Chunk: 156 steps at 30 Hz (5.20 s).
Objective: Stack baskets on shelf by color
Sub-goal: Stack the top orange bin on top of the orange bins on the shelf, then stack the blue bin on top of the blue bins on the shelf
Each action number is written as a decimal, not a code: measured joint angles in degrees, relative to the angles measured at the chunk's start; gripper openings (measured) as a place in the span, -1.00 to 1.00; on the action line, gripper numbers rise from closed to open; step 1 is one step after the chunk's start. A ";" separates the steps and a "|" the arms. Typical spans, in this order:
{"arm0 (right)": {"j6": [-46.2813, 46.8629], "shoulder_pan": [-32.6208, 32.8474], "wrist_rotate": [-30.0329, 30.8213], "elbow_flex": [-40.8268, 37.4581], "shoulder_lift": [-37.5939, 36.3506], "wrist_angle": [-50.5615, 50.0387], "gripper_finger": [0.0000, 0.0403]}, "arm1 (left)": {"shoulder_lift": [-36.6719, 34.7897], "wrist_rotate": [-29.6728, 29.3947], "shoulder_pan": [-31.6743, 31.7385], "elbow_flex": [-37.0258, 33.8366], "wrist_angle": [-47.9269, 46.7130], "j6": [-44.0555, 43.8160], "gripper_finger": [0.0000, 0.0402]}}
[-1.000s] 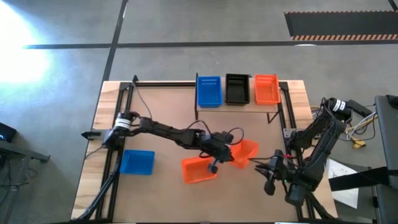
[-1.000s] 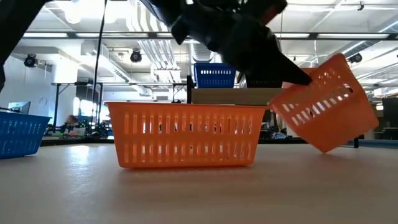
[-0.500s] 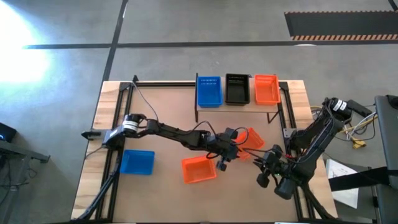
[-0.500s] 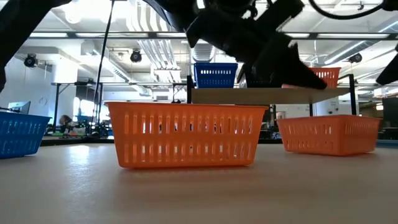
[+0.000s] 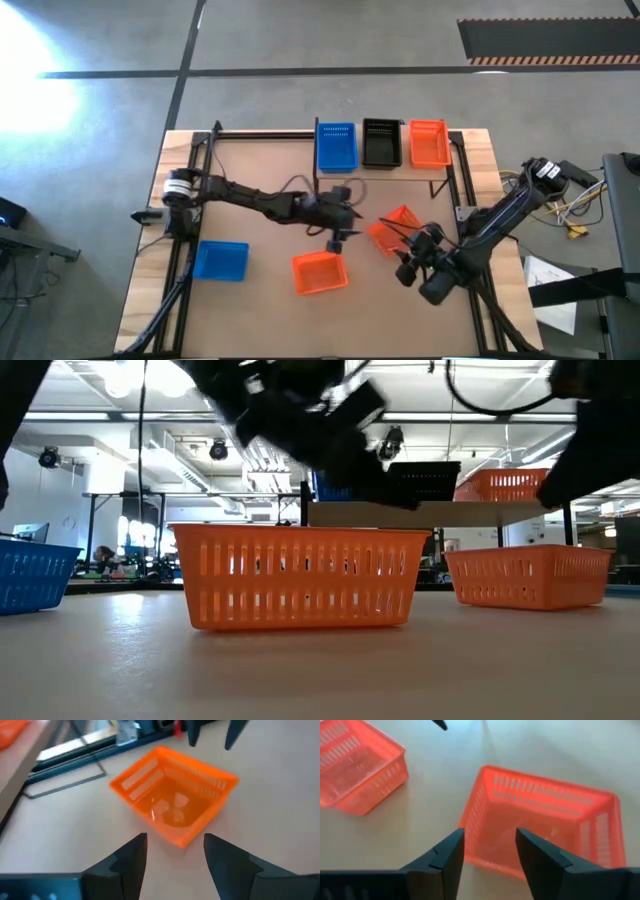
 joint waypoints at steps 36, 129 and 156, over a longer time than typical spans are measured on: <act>-30.42 -26.27 -36.12 19.09 23.27 -9.30 -0.90 | -7.44 0.17 -0.07 -32.87 47.42 -6.88 -0.10; -71.01 -38.56 -40.72 -7.01 -18.90 27.81 -0.36 | -27.43 0.15 -0.16 -34.18 11.60 -4.08 -0.10; -75.48 -26.36 -11.13 -16.47 14.40 82.13 -0.67 | -36.80 -6.42 -23.15 -13.20 -75.03 -92.65 -0.10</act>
